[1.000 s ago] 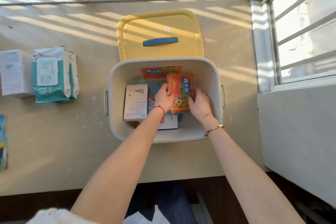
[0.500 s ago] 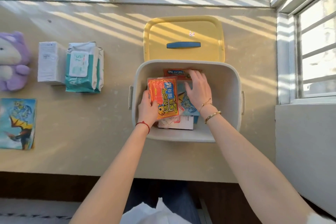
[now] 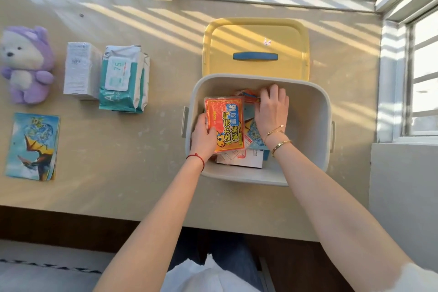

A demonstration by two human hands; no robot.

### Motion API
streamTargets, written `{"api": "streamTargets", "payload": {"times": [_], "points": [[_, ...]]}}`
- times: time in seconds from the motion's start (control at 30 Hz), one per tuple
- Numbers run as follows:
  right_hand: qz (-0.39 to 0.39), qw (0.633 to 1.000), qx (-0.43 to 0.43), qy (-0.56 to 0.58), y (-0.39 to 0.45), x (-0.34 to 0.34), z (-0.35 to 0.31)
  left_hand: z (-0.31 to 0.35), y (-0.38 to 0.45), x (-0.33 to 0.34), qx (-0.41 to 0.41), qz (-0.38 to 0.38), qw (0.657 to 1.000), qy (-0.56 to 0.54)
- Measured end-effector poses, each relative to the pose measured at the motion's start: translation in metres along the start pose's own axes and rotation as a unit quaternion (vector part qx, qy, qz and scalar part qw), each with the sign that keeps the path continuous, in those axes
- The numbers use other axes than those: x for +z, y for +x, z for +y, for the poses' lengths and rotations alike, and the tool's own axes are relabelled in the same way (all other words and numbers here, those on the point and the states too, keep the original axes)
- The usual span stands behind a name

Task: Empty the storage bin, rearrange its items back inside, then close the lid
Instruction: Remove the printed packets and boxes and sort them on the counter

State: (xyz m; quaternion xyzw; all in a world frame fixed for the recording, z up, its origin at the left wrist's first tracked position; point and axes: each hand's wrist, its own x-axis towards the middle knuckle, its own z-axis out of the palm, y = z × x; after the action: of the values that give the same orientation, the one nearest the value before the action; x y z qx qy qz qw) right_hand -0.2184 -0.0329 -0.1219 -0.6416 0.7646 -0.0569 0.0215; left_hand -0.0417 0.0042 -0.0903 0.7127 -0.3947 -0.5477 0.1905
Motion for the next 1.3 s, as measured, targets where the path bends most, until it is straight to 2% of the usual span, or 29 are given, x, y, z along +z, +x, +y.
{"api": "streamTargets", "payload": {"times": [0.13,0.23,0.3,0.47,0.53,0.7,0.77,0.83,0.87,1.0,1.07,1.2,1.3], "points": [[-0.025,0.999,-0.019,-0.039,0.006,0.000,0.000,0.001,-0.002,0.000,-0.005,-0.011,1.000,0.004],[-0.049,0.996,-0.003,0.072,0.006,-0.005,0.002,0.002,-0.004,-0.002,-0.002,-0.018,1.000,-0.001],[-0.031,0.986,0.037,0.161,0.004,-0.016,0.004,0.005,-0.007,-0.005,0.001,-0.025,1.000,-0.017],[0.043,0.932,0.106,0.343,-0.020,-0.072,0.004,0.015,-0.017,-0.016,0.017,-0.045,0.997,-0.061],[0.033,0.905,0.148,0.398,-0.036,-0.091,-0.001,0.020,-0.023,-0.023,0.030,-0.048,0.996,-0.064],[0.051,0.852,0.263,0.451,-0.072,-0.115,-0.016,0.020,-0.040,-0.037,0.093,-0.002,0.996,-0.008],[0.012,0.826,0.282,0.489,-0.080,-0.118,-0.022,0.016,-0.047,-0.044,0.101,0.019,0.995,0.004],[-0.071,0.788,0.280,0.544,-0.087,-0.120,-0.034,0.016,-0.056,-0.051,0.089,0.005,0.996,-0.020],[-0.101,0.784,0.267,0.551,-0.090,-0.120,-0.042,0.016,-0.062,-0.055,0.081,-0.009,0.996,-0.045],[-0.145,0.868,0.190,0.435,-0.105,-0.111,-0.076,0.014,-0.080,-0.072,0.064,-0.033,0.989,-0.127],[-0.144,0.888,0.159,0.407,-0.111,-0.109,-0.092,0.009,-0.088,-0.085,0.069,-0.020,0.986,-0.152],[-0.198,0.857,0.158,0.448,-0.123,-0.114,-0.130,-0.012,-0.101,-0.116,0.065,0.003,0.980,-0.187],[-0.209,0.860,0.156,0.439,-0.130,-0.112,-0.168,-0.032,-0.104,-0.149,0.062,0.015,0.984,-0.169]]}}
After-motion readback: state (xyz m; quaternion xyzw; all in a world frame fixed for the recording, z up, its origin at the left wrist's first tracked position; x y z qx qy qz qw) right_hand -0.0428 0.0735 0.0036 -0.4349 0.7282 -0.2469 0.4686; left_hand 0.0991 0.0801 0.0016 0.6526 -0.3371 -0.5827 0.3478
